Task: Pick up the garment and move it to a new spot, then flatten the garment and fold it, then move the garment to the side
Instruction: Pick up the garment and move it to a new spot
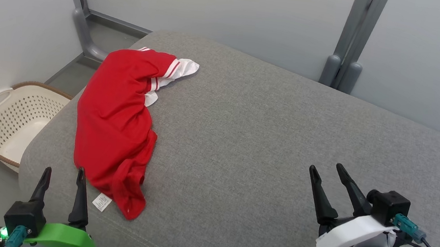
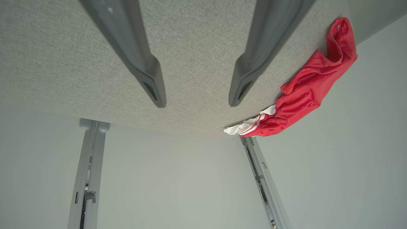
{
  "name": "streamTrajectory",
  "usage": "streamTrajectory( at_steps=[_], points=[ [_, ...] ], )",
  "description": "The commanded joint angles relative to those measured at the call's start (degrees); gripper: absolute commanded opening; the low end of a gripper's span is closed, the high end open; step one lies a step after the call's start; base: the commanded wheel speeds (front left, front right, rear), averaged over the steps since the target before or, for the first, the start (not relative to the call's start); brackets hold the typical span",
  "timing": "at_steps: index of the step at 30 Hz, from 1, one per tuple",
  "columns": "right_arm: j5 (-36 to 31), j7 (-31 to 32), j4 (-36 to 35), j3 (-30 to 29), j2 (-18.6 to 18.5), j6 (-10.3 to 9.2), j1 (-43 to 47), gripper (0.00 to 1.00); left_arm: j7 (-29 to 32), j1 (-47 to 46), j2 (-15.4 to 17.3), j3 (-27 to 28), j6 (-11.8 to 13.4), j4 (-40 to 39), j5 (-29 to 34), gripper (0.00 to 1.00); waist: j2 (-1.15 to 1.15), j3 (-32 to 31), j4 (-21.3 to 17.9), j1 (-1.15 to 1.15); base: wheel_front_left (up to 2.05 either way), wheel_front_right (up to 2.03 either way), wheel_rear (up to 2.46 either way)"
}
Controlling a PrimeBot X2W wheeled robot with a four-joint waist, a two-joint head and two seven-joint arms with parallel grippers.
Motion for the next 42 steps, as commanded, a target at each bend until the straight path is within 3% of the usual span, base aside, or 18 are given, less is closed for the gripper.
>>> streamTrajectory(
  at_steps=[1, 8, 18, 23, 31, 42],
  points=[
    [0.6, -0.1, -0.2, 0.1, -0.3, -0.04, -0.4, 1.0, 0.0, 0.3, 0.2, 0.1, 0.3, 0.0, -0.6, 1.0, 0.0, 0.0, 0.4, 0.0, 0.0, 0.0, 0.0],
    [0.1, -0.1, -1.3, 0.3, -1.2, -0.03, -0.7, 1.0, 4.0, -3.3, 0.9, -0.2, -0.5, -0.3, -2.3, 1.0, 0.0, 1.5, -0.3, 0.0, 0.0, 0.0, 0.0],
    [-1.1, 1.4, -3.7, 0.9, -3.7, -0.03, -4.3, 1.0, 26.2, -18.4, 6.3, 1.5, -2.1, 1.4, -10.2, 1.0, 0.0, 9.4, -5.9, 0.0, 0.0, 0.0, 0.0],
    [-1.8, 2.6, -5.9, 1.2, -5.1, -0.03, -6.8, 1.0, 33.9, -26.4, 9.6, 2.7, -2.7, 7.2, -15.0, 1.0, 0.0, 14.5, -10.3, 0.0, 0.0, 0.0, 0.0],
    [-2.1, 3.9, -8.1, 1.5, -6.4, -0.03, -9.4, 1.0, 41.0, -35.0, 15.0, 2.1, -3.2, 21.1, -22.2, 1.0, 0.0, 20.2, -16.9, 0.0, 0.0, 0.0, 0.0],
    [-2.0, 3.8, -8.7, 1.3, -6.7, -0.03, -9.9, 1.0, 48.4, -34.8, 18.5, -2.9, -3.3, 35.3, -28.6, 1.0, 0.0, 22.0, -21.2, 0.0, 0.0, 0.0, 0.0]
  ],
)
